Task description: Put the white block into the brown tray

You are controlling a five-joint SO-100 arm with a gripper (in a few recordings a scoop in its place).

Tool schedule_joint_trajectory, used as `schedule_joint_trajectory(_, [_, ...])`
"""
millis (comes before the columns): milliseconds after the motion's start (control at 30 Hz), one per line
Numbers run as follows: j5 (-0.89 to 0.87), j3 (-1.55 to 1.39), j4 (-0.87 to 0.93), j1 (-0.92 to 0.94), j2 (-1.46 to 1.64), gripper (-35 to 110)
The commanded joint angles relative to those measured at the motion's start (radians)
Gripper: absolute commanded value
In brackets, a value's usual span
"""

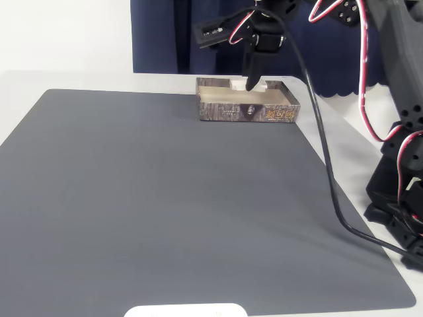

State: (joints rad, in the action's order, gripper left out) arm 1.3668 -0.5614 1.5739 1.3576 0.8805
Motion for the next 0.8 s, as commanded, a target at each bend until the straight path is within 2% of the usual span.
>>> schedule_joint_trajectory(0, [0.032,0.046,0.005,-0.009,0.009,2])
schedule_joint_trajectory(767, [-0.16,0.158,-0.009,-0.029,-0.129,18])
